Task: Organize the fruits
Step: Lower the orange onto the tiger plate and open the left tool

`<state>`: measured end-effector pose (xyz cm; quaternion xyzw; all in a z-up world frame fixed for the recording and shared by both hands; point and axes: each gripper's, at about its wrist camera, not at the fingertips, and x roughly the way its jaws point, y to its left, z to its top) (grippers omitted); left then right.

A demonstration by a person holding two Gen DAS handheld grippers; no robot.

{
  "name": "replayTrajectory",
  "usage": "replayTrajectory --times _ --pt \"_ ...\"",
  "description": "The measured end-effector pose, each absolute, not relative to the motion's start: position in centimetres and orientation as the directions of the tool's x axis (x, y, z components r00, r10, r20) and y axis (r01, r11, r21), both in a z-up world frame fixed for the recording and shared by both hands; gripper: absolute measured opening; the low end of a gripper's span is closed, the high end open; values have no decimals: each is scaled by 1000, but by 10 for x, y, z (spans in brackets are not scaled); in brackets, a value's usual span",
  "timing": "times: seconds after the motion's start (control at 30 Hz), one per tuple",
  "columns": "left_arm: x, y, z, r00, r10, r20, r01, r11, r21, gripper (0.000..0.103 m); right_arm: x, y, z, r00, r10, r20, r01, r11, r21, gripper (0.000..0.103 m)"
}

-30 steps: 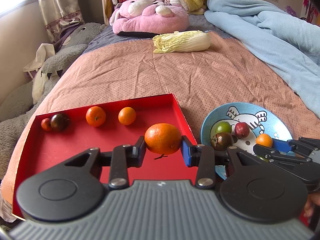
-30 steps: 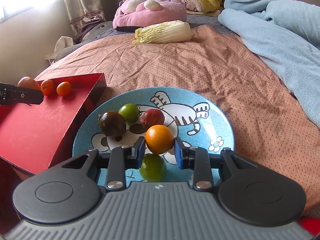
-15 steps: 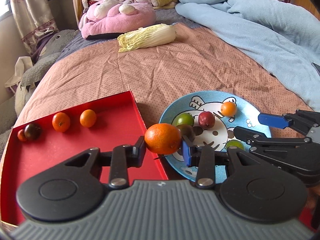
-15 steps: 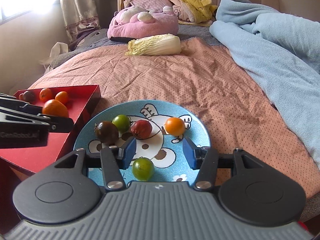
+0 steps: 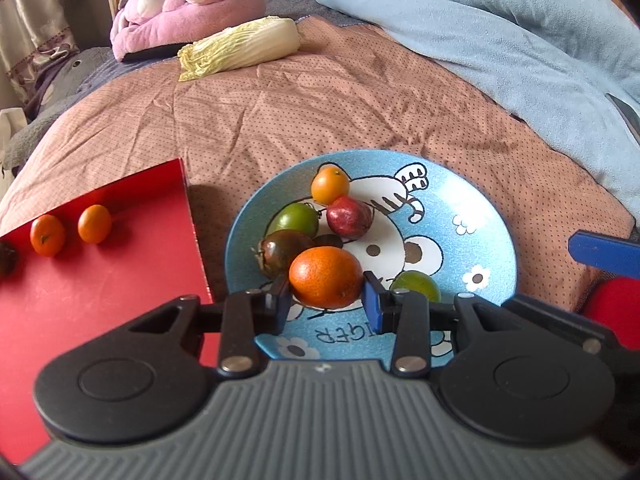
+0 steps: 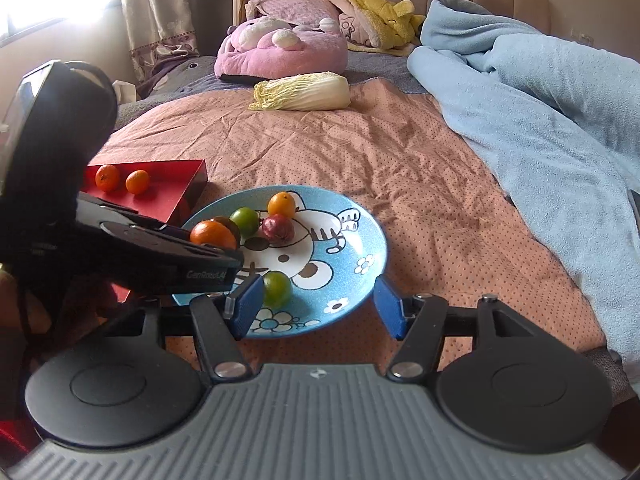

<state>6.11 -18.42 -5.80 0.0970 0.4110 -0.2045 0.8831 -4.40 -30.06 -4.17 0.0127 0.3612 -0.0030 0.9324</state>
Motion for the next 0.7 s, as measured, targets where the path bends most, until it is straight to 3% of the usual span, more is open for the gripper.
replayTrajectory --times 0.5,0.57,0.63,0.7 --pt "56 -212 -56 581 -306 -754 503 863 37 42 -61 -292 -41 722 2 -692 -10 1000 -8 69" --pt "53 -212 -53 585 -309 -750 508 860 42 48 -63 -293 -41 722 -1 -692 -4 1000 -6 71" --pt "48 -213 -50 596 -313 -740 515 855 53 64 -64 -294 -40 722 -1 -691 3 1000 1 74" --pt "44 -215 -46 608 -317 -728 524 849 69 64 -66 -294 -39 721 4 -693 6 1000 12 74"
